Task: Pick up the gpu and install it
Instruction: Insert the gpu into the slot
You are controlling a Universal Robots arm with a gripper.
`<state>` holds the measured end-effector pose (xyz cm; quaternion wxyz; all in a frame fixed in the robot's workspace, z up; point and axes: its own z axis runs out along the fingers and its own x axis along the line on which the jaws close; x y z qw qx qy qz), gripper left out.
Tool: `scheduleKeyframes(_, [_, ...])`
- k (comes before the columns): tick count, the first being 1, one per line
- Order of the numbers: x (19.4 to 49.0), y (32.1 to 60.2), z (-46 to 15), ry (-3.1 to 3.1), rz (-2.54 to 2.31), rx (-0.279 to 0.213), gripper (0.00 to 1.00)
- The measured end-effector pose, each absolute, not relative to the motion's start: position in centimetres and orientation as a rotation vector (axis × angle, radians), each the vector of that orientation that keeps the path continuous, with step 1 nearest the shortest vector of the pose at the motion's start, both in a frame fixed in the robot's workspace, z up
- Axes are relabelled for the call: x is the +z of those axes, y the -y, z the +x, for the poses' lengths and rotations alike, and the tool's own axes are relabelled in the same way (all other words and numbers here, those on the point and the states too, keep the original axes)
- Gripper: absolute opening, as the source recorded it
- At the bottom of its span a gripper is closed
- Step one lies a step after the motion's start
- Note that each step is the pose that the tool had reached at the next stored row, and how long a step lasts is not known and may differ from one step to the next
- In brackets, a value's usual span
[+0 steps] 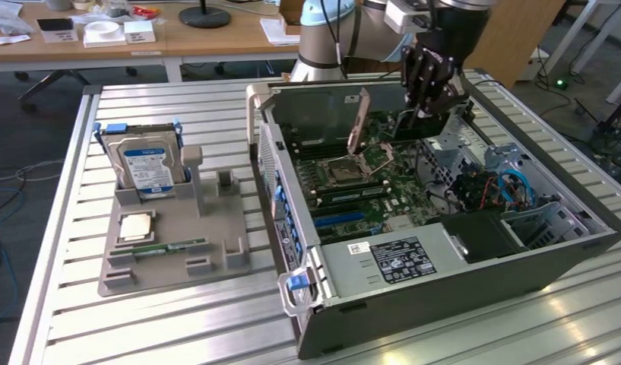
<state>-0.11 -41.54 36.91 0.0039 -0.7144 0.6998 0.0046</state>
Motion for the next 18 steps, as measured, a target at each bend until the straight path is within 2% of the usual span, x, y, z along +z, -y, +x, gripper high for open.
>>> scheduleKeyframes(18, [36.66, 41.54, -0.45, -2.191, -2.238, 0.01, 0.26])
